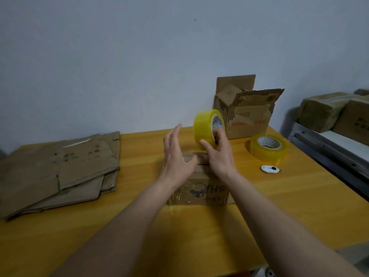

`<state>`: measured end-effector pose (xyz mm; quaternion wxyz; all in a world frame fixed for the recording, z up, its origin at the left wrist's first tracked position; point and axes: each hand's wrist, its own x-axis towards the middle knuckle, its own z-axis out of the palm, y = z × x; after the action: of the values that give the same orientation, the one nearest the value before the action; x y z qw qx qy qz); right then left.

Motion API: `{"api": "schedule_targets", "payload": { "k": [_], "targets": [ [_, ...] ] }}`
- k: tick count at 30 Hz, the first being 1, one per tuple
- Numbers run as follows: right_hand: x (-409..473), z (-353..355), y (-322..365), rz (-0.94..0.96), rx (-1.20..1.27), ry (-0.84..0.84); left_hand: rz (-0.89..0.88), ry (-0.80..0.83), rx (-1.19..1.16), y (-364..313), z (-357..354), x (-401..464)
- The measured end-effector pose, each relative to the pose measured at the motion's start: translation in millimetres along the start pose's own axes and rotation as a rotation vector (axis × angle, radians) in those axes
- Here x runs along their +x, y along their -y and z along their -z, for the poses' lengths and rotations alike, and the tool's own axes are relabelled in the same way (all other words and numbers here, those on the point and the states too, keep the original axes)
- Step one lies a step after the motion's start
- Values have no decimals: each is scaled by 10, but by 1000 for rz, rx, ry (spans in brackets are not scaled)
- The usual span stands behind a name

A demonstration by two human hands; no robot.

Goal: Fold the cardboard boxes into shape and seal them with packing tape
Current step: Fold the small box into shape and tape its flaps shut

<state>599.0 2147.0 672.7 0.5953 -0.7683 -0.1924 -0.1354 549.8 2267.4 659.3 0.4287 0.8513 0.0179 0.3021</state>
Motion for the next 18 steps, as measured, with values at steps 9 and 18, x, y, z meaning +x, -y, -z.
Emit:
{"api": "schedule_targets", "payload": {
  "k": [9,18],
  "targets": [
    [-29,-39,-20,-4,-15,25,-260,-214,244,-94,69,111],
    [-26,-47,-16,-10,-62,47,-303,-161,246,-115,57,199]
  ]
}}
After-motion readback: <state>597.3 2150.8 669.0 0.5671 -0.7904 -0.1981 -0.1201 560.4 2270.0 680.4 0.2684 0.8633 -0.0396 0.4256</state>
